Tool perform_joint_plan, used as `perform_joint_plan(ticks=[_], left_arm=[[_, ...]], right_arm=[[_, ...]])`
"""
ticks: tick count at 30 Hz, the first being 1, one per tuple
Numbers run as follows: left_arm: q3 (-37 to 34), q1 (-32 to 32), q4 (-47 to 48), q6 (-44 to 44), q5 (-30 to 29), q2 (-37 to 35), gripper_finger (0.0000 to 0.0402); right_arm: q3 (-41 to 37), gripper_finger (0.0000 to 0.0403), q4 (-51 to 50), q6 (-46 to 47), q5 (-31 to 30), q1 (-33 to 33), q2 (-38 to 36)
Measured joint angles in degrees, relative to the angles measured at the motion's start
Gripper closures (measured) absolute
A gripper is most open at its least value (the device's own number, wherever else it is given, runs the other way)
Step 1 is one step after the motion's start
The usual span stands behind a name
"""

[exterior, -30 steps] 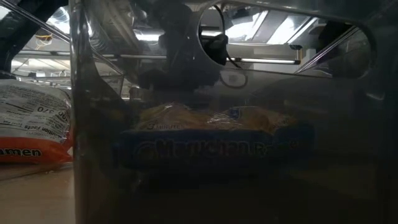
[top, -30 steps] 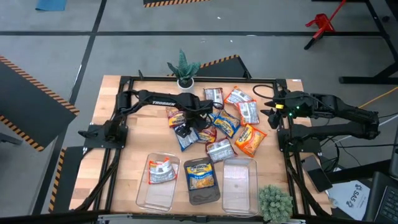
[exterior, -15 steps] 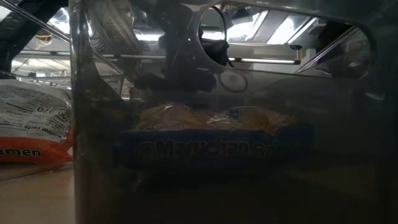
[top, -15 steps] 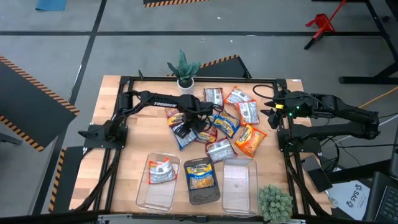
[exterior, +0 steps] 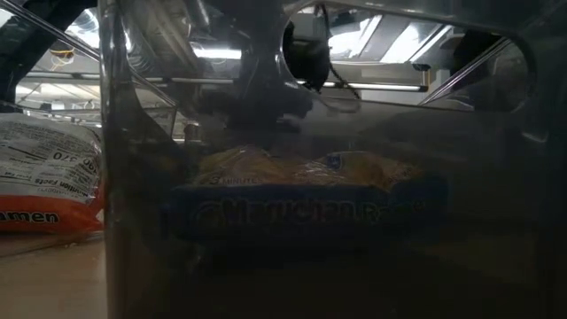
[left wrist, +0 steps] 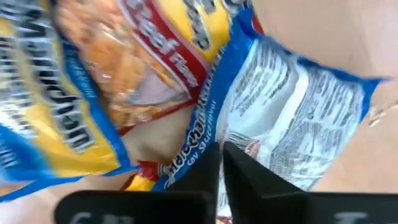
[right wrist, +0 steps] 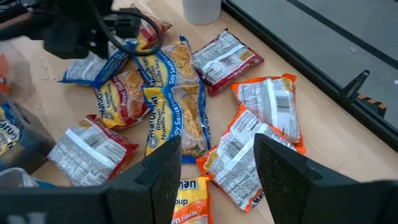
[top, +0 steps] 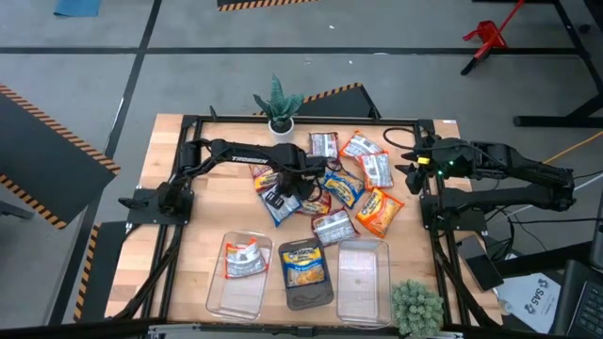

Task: Sort Maruchan noodles
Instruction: Put the blue noodle pack into the black bin

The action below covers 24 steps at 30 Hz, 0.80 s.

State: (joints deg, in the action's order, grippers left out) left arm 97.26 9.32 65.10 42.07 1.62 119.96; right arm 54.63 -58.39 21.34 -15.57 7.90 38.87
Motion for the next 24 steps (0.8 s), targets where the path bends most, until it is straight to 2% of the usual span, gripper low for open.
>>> perform_joint_plan(ticks=[7,12,17,24], left_arm=[[7.2,0.0,3.7,-8.4,-1.3,0.0,0.0401],[14.2,0.5,10.5,-20.4,1.4,-0.9,0.0401],[15.8,2.8,11.5,-33.0,5.9,-8.5,0.0401],[13.5,5.4,11.2,-44.4,5.0,-23.9,0.0401]], right_arm=[[0.0,0.0214,0.0,-0.3,-0.4,0.0,0.0],[0.0,0.0214,1.1,-0.3,-0.4,0.0,1.0],[0.1,0.0214,8.5,-0.3,-0.2,0.0,6.0],[0.1,0.0214,22.1,-0.9,6.3,0.0,21.2]])
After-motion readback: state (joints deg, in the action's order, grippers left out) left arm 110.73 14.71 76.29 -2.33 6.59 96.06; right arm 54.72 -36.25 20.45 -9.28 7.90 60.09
